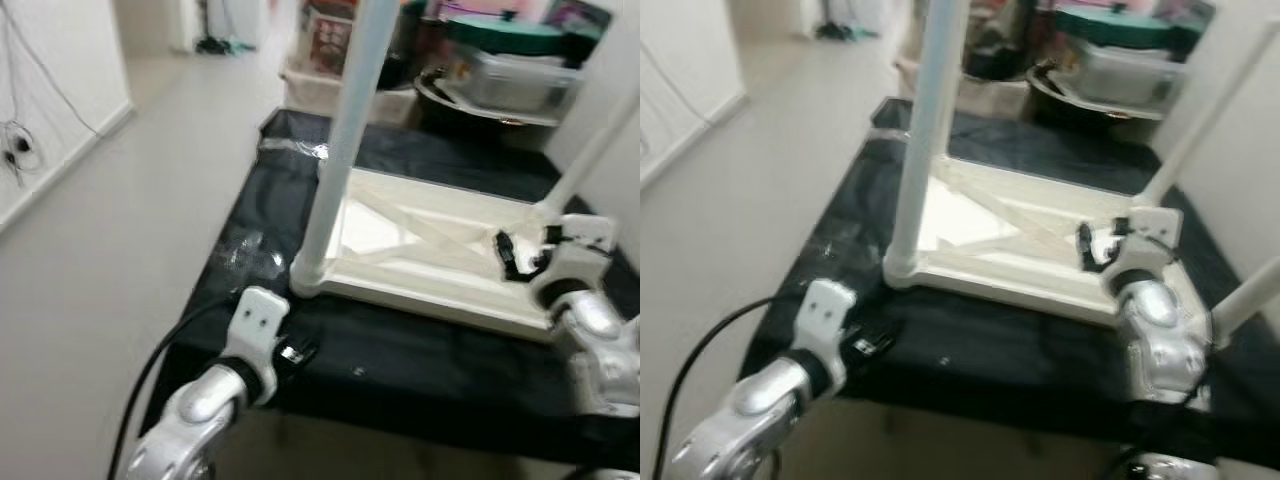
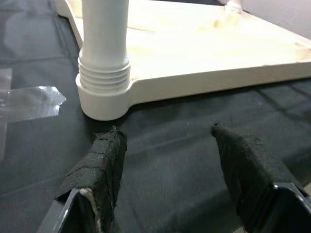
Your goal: Building children table
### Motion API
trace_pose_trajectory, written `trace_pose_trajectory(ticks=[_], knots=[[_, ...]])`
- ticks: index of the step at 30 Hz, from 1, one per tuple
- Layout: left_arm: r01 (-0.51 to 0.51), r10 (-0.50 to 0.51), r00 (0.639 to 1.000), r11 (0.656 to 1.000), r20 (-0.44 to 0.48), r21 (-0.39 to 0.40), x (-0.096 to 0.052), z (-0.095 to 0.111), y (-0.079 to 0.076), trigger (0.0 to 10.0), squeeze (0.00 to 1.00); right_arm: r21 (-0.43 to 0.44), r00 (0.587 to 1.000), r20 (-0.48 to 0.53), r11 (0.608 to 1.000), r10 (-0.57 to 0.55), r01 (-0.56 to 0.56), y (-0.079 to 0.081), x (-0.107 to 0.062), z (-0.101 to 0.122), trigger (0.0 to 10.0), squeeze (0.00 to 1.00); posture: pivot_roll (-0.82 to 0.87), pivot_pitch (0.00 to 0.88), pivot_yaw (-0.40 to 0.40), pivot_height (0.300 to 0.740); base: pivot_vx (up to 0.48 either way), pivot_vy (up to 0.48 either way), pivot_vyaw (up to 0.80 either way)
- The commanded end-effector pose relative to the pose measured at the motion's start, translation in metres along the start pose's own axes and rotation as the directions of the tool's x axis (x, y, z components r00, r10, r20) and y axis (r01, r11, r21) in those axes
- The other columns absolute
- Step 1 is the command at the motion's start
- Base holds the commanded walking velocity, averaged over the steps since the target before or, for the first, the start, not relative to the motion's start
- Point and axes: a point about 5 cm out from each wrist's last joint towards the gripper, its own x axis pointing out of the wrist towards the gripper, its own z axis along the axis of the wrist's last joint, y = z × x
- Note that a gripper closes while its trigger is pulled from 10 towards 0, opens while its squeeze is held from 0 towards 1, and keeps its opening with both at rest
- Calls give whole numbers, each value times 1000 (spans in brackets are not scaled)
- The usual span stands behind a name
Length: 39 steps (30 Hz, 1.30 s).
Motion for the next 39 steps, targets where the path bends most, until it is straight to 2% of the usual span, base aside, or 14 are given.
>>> trace_pose_trajectory(ticks=[1,3,5,6,10,11,14,15,17,19,23,24,27,39], knots=[[17,-18,1000,1000,-18,-8,1,-4,-3,10000,0,9,998,-48,999,46,-46,3,1,-7,10000,0,162,104,-121,740,0,0,0],[22,-22,1000,1000,-17,-10,0,-4,-4,10000,0,-25,971,-137,979,195,-201,15,4,-15,10000,0,161,101,-122,740,0,0,0],[30,-30,999,999,-19,-17,0,-4,-5,10000,0,-31,921,-223,941,321,-336,25,9,-21,10000,0,163,101,-123,740,0,0,0],[30,-30,999,999,-19,-17,0,-4,-5,10000,0,-31,921,-223,941,321,-336,25,9,-21,10000,0,163,101,-123,740,0,0,0],[45,-46,999,999,-22,-26,-3,-5,-7,10000,0,-65,849,-291,877,440,-477,37,15,-23,10000,0,167,99,-129,740,0,0,0],[45,-46,999,999,-22,-26,-3,-5,-7,10000,0,-65,849,-291,877,440,-477,37,15,-23,10000,0,167,99,-129,740,0,0,0],[57,-58,998,998,-22,-33,-7,-5,-11,10000,0,-88,783,-317,806,534,-585,51,23,-19,10000,0,171,107,-137,740,0,0,0],[57,-58,998,998,-22,-33,-7,-5,-11,10000,0,-88,783,-317,806,534,-585,51,23,-19,10000,0,171,107,-137,740,0,0,0],[62,-63,998,997,-23,-37,-9,-6,-13,10000,0,-77,718,-331,740,613,-668,60,26,-16,10000,0,171,110,-143,740,0,0,0],[62,-63,998,997,-23,-37,-9,-6,-13,10000,0,-77,718,-331,740,613,-668,60,26,-16,10000,0,171,110,-143,740,0,0,0],[66,-67,997,997,-23,-45,-12,-6,-16,10000,0,-54,608,-368,636,704,-770,72,26,-16,10000,0,168,125,-157,740,0,0,0],[66,-67,997,997,-23,-45,-12,-6,-16,10000,0,-54,608,-368,636,704,-770,72,26,-16,10000,0,168,125,-157,740,0,0,0],[74,-75,997,995,-15,-62,-15,-4,-21,10000,0,-42,546,-398,580,737,-813,84,28,-22,10000,0,168,138,-163,740,0,0,0],[78,-78,997,993,-3,-90,-24,3,-30,10000,0,-112,520,-511,547,685,-830,90,36,-34,10000,0,159,188,-179,740,0,0,0]])
